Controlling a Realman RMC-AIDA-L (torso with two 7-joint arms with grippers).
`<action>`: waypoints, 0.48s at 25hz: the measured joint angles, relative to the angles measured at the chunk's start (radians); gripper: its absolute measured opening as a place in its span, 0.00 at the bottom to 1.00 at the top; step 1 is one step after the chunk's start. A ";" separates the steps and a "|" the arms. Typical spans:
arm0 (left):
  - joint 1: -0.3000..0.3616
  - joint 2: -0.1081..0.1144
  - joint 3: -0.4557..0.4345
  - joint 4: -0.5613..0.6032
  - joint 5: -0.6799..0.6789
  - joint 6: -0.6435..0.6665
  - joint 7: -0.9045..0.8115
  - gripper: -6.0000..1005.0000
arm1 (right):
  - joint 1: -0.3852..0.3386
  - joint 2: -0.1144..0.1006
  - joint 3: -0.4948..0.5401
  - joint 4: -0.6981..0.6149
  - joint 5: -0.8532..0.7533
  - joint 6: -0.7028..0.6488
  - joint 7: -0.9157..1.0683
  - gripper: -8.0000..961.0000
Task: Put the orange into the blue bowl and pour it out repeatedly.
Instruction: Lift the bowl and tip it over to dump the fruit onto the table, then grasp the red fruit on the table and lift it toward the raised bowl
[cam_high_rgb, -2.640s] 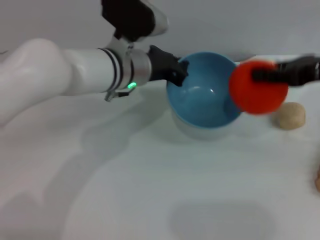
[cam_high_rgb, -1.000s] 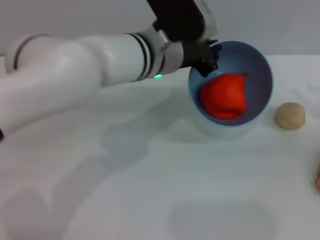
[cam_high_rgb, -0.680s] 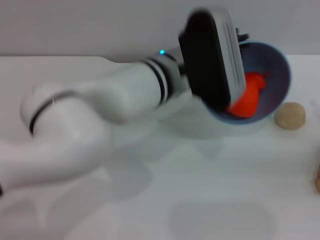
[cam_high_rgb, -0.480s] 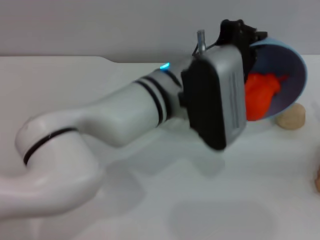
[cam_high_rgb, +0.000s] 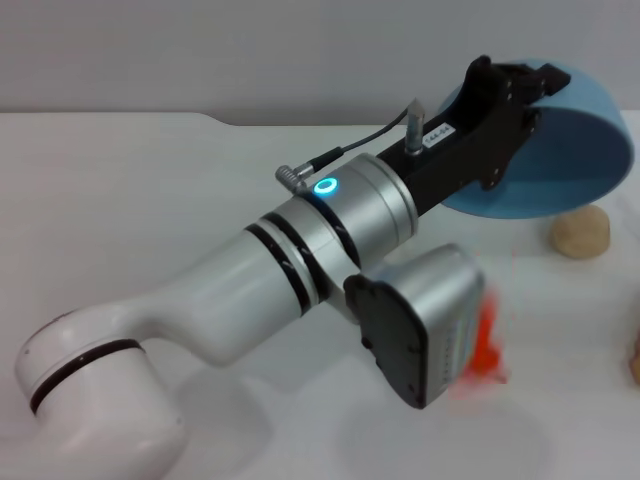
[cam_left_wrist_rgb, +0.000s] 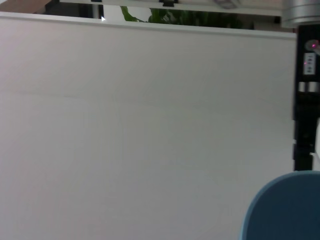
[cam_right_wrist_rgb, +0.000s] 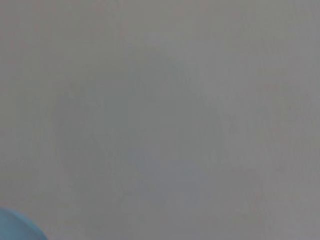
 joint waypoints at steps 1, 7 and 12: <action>0.001 0.000 0.001 -0.012 0.000 -0.018 0.011 0.00 | 0.003 0.000 0.000 0.000 0.000 0.002 0.000 0.53; -0.009 -0.001 -0.006 -0.011 -0.181 -0.035 0.014 0.00 | 0.011 -0.001 0.000 0.000 0.000 0.009 0.000 0.53; -0.050 0.000 -0.128 0.047 -0.541 0.254 0.007 0.00 | 0.011 -0.008 -0.002 -0.008 -0.004 0.009 0.064 0.53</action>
